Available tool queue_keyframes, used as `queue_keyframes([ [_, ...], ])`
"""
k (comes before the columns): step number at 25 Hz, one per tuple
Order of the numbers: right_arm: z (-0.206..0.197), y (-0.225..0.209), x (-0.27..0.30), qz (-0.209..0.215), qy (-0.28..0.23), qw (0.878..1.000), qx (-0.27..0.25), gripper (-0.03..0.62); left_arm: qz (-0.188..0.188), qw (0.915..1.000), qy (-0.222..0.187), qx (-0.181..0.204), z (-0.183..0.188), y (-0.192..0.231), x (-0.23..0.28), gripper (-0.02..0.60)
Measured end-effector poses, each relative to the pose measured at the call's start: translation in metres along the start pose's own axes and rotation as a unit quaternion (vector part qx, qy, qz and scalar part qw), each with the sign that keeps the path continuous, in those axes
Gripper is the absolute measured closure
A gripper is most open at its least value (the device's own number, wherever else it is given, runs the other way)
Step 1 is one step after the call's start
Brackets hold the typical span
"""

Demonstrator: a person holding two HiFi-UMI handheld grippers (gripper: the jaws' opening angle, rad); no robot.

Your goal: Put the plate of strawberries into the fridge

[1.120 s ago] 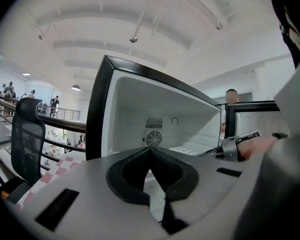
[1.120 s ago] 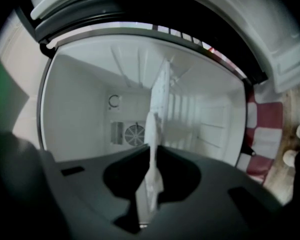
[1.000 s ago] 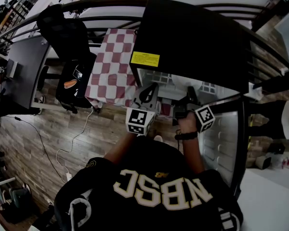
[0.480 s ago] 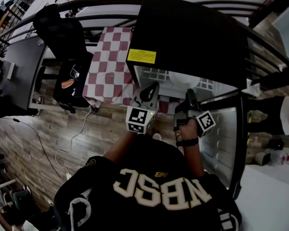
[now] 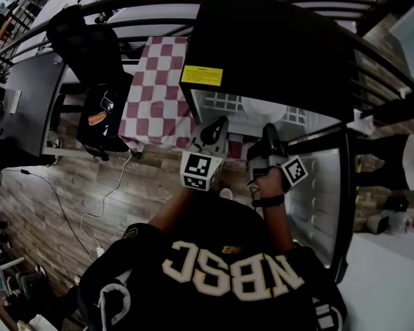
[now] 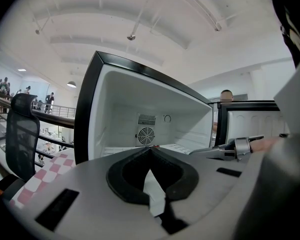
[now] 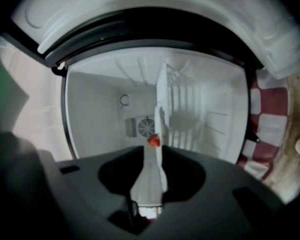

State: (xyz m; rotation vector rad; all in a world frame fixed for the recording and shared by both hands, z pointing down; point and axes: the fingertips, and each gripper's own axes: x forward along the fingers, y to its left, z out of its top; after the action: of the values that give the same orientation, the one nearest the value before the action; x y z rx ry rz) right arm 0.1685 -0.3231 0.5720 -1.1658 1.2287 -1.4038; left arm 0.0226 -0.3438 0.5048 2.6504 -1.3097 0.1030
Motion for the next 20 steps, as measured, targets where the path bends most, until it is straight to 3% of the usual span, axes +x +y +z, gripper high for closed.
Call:
queue_keyframes([
  [20,-0.001,-0.009,0.021,-0.017,-0.011,1.000,0.008,0.559,0.019,0.9998,0.003,-0.002,-0.001,0.017,-0.010,0.566],
])
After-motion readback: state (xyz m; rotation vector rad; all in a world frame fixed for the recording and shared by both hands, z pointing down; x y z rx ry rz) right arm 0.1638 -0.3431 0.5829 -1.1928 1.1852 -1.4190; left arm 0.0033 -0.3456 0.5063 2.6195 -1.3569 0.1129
